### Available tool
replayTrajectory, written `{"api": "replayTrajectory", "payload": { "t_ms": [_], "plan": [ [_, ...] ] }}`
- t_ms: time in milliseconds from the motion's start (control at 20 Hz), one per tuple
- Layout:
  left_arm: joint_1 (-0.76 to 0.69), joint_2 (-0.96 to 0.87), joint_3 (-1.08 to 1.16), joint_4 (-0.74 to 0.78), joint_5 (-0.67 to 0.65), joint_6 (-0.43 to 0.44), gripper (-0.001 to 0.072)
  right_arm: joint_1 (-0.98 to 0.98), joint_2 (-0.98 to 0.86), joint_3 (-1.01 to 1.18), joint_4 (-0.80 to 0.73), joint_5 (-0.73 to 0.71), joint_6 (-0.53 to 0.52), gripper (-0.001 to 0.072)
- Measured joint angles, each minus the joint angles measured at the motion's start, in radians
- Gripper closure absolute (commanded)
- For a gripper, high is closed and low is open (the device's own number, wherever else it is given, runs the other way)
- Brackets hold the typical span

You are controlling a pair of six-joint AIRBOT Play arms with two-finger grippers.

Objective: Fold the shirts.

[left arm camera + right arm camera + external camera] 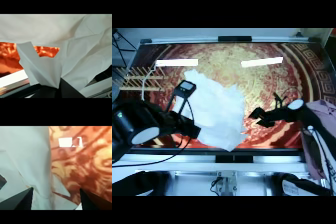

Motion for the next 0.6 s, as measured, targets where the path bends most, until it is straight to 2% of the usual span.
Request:
{"api": "replayTrajectory", "payload": {
  "t_ms": [300, 350, 400, 450, 600],
  "plan": [
    [0.0, 0.007, 0.0, 0.002, -0.007, -0.026, 0.0681, 0.113, -0.144, 0.039, 0.16, -0.139, -0.032, 0.0035],
    [0.0, 0.008, 0.0, 0.002, -0.008, -0.029, 0.0681, 0.124, -0.161, 0.045, 0.188, -0.151, -0.032, 0.0164],
    [0.0, 0.008, 0.0, 0.002, -0.008, -0.029, 0.0681, 0.131, -0.172, 0.048, 0.196, -0.167, -0.034, 0.049],
    [0.0, 0.008, 0.0, 0.002, -0.008, -0.03, 0.0681, 0.135, -0.184, 0.05, 0.201, -0.184, -0.035, 0.0664],
    [0.0, 0.011, 0.005, 0.008, -0.009, -0.032, 0.0681, 0.137, -0.187, 0.063, 0.276, -0.198, -0.084, 0.067]
  ]
}}
